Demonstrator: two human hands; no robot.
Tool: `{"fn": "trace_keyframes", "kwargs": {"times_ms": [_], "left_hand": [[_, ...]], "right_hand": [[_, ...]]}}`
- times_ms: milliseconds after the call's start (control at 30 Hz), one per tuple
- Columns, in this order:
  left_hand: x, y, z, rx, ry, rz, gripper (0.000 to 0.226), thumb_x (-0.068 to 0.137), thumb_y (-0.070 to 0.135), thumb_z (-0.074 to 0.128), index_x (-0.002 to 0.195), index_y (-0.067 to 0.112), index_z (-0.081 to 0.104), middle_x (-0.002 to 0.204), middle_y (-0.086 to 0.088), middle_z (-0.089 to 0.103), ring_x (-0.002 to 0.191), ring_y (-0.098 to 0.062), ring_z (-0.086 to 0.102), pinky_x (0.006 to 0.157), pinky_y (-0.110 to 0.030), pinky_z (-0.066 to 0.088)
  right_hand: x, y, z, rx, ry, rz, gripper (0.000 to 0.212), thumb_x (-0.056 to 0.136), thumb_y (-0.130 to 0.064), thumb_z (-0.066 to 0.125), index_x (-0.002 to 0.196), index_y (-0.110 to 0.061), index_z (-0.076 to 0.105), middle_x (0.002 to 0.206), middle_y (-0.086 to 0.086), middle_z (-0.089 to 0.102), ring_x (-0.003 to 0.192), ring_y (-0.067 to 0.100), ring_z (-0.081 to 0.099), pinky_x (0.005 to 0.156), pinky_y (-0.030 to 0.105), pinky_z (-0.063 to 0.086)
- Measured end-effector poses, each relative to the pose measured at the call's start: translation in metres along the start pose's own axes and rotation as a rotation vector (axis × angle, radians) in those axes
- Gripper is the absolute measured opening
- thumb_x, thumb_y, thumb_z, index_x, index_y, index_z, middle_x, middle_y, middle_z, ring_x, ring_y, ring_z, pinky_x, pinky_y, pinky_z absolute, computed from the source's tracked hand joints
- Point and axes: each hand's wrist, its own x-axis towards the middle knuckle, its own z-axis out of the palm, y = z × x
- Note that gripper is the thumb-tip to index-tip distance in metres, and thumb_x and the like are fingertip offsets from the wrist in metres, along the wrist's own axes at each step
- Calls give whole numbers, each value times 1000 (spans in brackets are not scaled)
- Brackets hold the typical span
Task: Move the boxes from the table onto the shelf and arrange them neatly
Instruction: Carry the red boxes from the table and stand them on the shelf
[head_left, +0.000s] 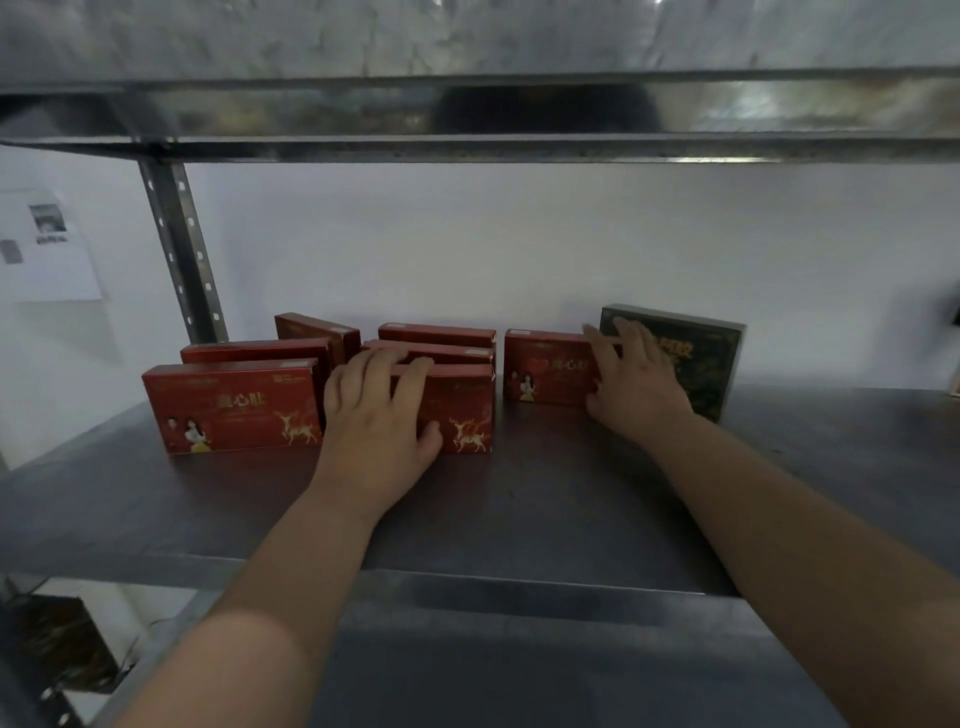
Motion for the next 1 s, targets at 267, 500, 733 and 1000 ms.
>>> {"fn": "trace_keyframes", "kwargs": {"times_ms": [267,500,733,1000], "left_hand": [[-39,35,-27,-290,-335,58,43,92,47,48,127,24,58,124,3,54,116,-19,48,97,-37,45],[-79,82,-33,-251,-472,271,74,90,56,9,147,25,44,152,1,45,140,-26,40,115,-42,30],[-144,129,-51,-381,-433,461,65,90,42,34,151,17,38,160,-8,30,150,-28,18,121,-53,12],[-238,227,-36,-550,-616,581,49,85,36,47,127,16,64,127,-6,64,116,-30,61,92,-44,52]], "right_hand": [[-112,-27,-37,116,-345,-64,53,95,-57,50,142,-31,51,139,-2,56,124,19,52,102,31,42],[-214,-27,-48,69,-163,48,72,94,-72,20,149,-33,43,156,-3,42,144,19,36,115,37,27],[-345,-34,-27,21,-83,92,63,89,-50,50,148,-29,41,154,8,41,145,31,33,112,47,34],[-467,8,-5,124,-211,216,40,83,-37,57,119,-22,68,113,-2,69,107,21,65,87,35,56]]}}
